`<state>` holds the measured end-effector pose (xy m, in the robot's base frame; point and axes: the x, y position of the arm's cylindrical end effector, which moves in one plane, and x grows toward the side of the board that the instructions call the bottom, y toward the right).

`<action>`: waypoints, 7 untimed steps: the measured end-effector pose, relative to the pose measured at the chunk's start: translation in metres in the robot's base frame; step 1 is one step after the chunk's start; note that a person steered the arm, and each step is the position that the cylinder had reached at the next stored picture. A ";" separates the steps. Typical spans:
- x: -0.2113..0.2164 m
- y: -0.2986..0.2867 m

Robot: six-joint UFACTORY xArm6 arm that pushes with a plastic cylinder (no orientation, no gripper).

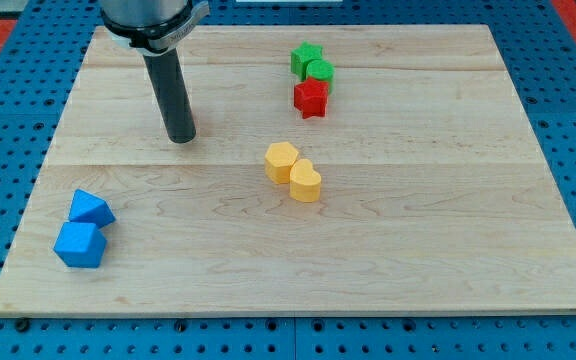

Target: Move the red circle towards the top left corner

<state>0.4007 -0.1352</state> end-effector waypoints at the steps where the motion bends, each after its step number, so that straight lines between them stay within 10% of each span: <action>1: -0.058 -0.011; 7: -0.119 0.032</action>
<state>0.2814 -0.1033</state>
